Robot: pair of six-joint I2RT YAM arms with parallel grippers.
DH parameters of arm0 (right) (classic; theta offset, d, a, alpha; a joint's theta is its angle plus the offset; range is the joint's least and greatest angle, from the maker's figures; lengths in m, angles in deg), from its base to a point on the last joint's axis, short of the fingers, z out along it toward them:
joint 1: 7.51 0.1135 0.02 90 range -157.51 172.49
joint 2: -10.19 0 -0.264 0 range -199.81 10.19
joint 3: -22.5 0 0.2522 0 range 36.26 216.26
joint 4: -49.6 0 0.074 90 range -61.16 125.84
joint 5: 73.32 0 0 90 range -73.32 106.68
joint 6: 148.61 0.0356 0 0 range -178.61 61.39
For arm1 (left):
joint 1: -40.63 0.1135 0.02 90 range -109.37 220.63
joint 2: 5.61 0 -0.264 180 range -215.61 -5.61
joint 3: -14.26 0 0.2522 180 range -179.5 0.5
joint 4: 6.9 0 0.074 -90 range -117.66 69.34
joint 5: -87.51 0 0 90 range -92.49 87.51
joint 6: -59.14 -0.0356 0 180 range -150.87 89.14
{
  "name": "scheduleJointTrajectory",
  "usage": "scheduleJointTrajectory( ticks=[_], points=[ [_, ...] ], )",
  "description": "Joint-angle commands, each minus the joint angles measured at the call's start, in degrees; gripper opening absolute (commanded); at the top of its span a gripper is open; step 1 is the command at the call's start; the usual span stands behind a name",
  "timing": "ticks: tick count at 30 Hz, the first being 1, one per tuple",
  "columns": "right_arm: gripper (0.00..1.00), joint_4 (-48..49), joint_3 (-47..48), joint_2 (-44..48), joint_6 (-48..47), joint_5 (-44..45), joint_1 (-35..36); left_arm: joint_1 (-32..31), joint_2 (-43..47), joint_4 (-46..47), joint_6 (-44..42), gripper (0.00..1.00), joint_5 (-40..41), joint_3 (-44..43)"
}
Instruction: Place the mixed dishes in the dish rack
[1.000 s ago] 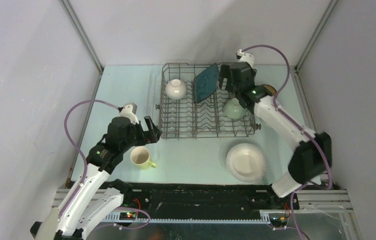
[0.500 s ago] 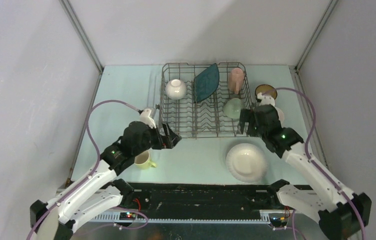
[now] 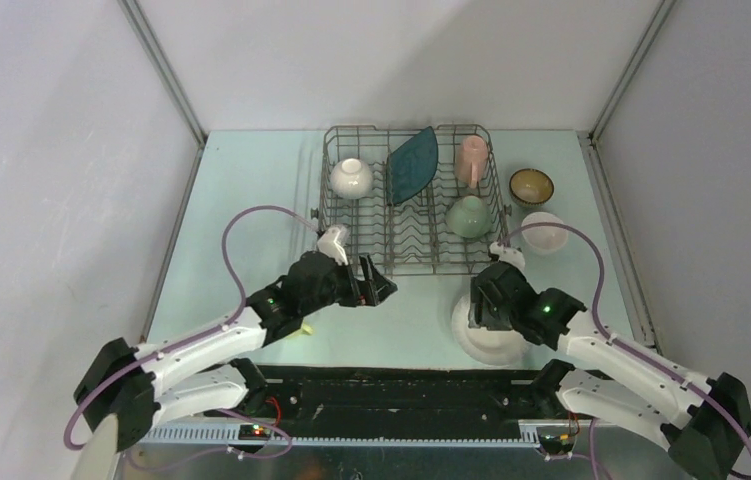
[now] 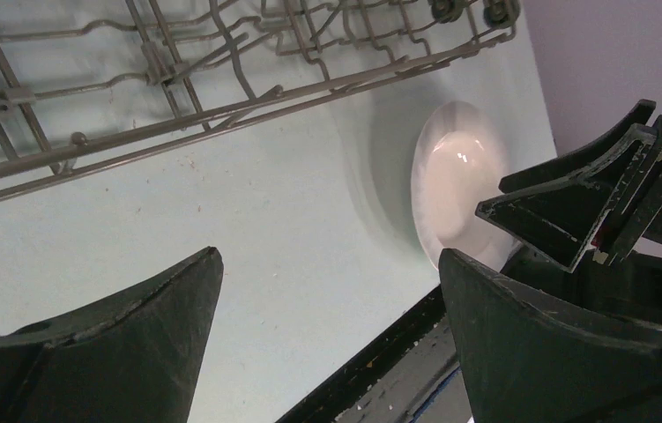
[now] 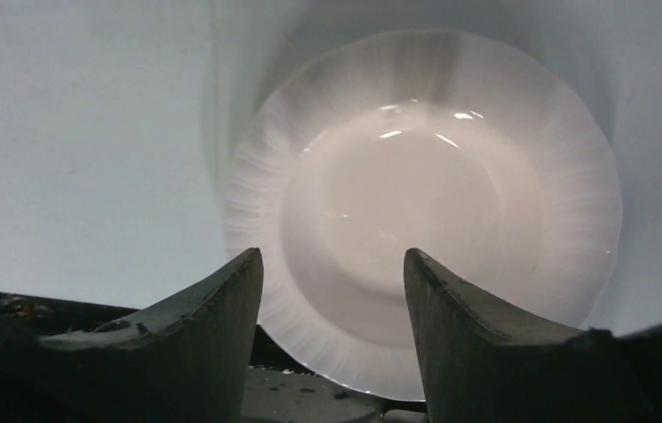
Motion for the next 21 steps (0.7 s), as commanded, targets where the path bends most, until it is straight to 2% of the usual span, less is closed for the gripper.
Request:
scheduleJointTrajectory(
  ticks=[1,4,8,11,18,21],
  points=[
    [0.61,1.98,-2.82,-2.41,3.93,2.54,0.52,-2.04,-4.29,8.91,3.25,0.99,0.81,-0.08],
    [0.61,3.11,-4.01,-6.35,5.04,2.8,1.08,-3.05,-7.14,9.71,3.04,0.99,-0.94,-0.95],
    [0.58,3.35,-4.47,-12.79,8.37,6.22,3.03,-4.41,-11.94,15.25,3.18,0.99,-5.98,0.03],
    [0.55,4.75,-4.81,-16.33,9.88,6.2,4.92,-5.47,-14.49,17.48,3.16,0.99,-6.49,-0.17],
    [0.5,21.25,-8.23,-19.67,7.78,-7.99,7.04,-6.17,-17.87,18.13,2.61,0.97,-6.97,-0.46],
    [0.5,27.84,-9.45,-20.19,7.69,-11.15,8.29,-6.17,-17.88,18.09,2.65,0.97,-7.01,0.27]
  ],
)
